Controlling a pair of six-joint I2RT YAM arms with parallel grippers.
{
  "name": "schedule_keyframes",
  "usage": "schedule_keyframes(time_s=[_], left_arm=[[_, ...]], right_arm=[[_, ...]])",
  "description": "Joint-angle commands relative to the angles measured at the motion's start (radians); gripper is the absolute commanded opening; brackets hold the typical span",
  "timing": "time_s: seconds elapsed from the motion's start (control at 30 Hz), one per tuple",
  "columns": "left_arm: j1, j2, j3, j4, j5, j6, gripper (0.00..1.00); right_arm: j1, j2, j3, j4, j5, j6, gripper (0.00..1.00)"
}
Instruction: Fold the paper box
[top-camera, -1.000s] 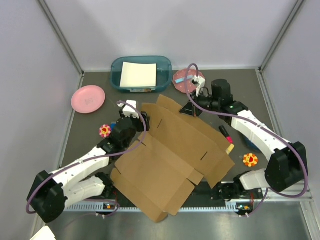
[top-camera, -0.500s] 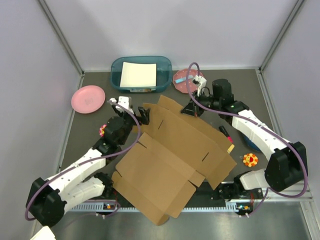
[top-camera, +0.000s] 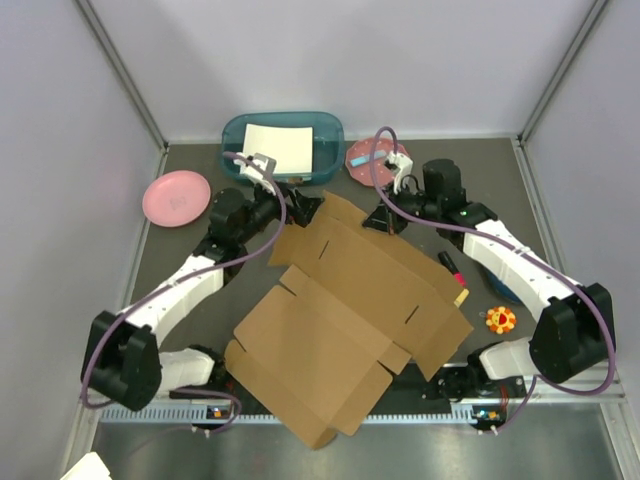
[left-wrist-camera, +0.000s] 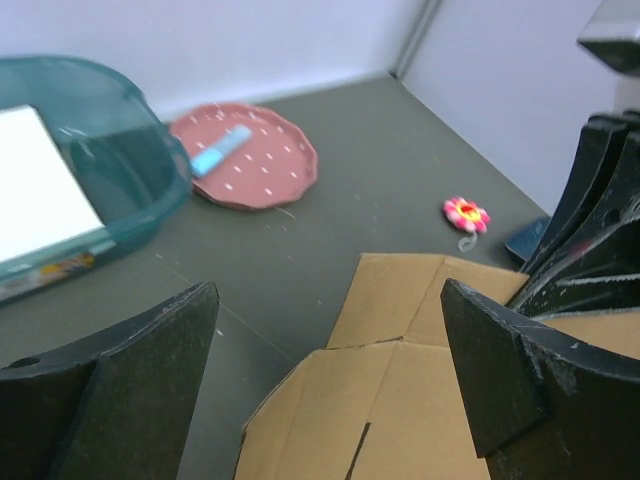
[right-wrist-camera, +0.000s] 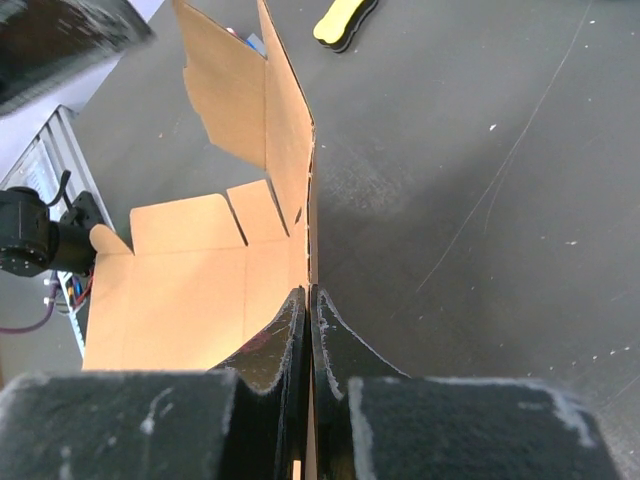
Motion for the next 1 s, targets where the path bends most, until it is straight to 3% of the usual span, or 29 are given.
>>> schedule_keyframes(time_s=[0.0,0.27,0.37,0.63,0.97], left_arm=[[0.018,0.099,0.072,0.097,0.210,-0.048,0.99],[0.027,0.213,0.124,0.133,0.311,-0.036,0.98],[0.028,0.248,0.163,0.132,0.397,-0.036,0.90],[0.028,0.210,0.074,0.219,0.417,-0.117,0.50],[0.016,0.153,-0.004,0.179,0.399,-0.114,0.39]], right_arm=[[0.020,-0.011,0.036,0.004,0.002,-0.026,0.00],[0.037,0.000,0.056,-0.016,0.007,-0.037,0.00],[0.037,0.000,0.057,-0.023,0.024,-0.042,0.00],[0.037,0.002,0.059,-0.026,0.088,-0.054,0.00],[0.042,0.017,0.068,-0.013,0.121,-0.051,0.00]])
